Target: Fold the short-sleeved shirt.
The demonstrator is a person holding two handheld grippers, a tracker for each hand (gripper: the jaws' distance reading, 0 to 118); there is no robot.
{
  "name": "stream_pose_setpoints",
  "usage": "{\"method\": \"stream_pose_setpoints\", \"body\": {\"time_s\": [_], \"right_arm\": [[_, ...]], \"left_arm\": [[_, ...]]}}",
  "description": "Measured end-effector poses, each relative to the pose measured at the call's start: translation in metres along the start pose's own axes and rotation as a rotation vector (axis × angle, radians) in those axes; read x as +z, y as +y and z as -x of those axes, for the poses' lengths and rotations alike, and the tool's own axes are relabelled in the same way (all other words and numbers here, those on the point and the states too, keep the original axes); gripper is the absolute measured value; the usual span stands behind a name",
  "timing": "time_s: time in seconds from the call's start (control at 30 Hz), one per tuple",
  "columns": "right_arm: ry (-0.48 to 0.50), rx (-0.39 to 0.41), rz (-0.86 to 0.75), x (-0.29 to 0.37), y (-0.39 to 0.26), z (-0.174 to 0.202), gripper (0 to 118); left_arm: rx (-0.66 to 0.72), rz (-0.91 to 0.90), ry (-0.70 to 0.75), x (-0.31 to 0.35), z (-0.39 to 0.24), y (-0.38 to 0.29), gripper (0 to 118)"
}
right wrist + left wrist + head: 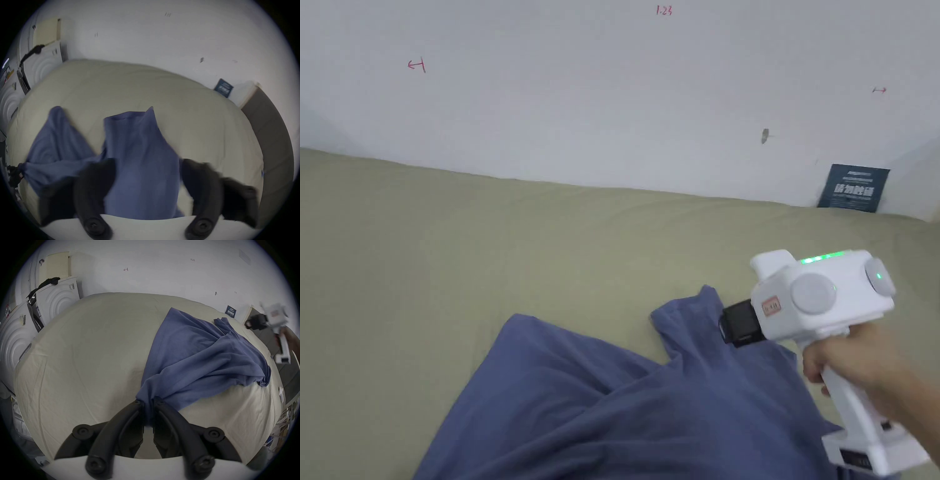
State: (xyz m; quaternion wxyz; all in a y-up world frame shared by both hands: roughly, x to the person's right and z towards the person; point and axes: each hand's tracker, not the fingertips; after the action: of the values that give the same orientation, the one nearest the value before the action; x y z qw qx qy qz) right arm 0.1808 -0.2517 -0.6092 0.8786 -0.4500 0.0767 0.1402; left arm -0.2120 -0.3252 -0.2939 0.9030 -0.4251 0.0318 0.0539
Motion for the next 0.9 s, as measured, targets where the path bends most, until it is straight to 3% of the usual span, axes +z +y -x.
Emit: {"method": "stream_pose_setpoints", "body": {"time_s": [0.03,0.07,0.23,0.37,0.4,0.43,0.47,0.5,0.53,0.6,0.63,0.67,0.9], "right_arm": [[-0.005,0.023,-0.011,-0.014,0.013,-0.001,95],[-0.004,0.029,-0.015,-0.029,0.027,-0.002,90],[0.098,-0.015,0.090,-0.092,0.054,-0.003,91],[0.019,0.035,0.171,-0.120,0.050,0.010,91],[0.045,0.012,0.164,-0.119,0.047,0.011,91],[0.059,-0.052,0.160,-0.115,0.048,0.008,81],[0.108,-0.127,0.169,-0.112,0.048,0.004,63],[0.124,-0.188,0.147,-0.106,0.047,0.001,27],[0.088,-0.191,0.131,-0.098,0.047,0.000,3],[0.000,-0.120,0.071,-0.083,0.050,-0.002,3],[0.038,-0.119,0.056,-0.075,0.051,-0.006,3],[0.075,-0.137,0.017,-0.063,0.045,-0.004,3],[0.096,-0.220,-0.251,0.042,0.046,-0.026,3]], "left_arm": [[0.003,0.001,-0.004,0.000,0.001,0.000,9],[0.006,0.002,-0.005,0.000,0.001,-0.001,9],[0.024,0.005,-0.009,-0.005,0.002,0.000,9],[-0.010,0.007,0.002,-0.005,-0.001,0.000,9],[-0.015,0.007,0.002,-0.005,-0.001,-0.001,9],[-0.015,0.005,0.003,-0.005,-0.001,-0.001,9],[-0.007,0.004,0.000,-0.004,-0.001,-0.001,9],[0.007,0.005,-0.004,-0.004,0.000,0.000,9],[0.017,0.003,-0.006,-0.004,0.001,0.000,9],[0.042,0.000,-0.025,-0.002,0.003,0.002,9],[0.051,0.003,-0.035,-0.002,0.005,0.004,9],[0.068,-0.001,-0.052,0.000,0.007,0.006,9],[0.075,-0.117,-0.110,0.029,0.014,0.053,9]]}}
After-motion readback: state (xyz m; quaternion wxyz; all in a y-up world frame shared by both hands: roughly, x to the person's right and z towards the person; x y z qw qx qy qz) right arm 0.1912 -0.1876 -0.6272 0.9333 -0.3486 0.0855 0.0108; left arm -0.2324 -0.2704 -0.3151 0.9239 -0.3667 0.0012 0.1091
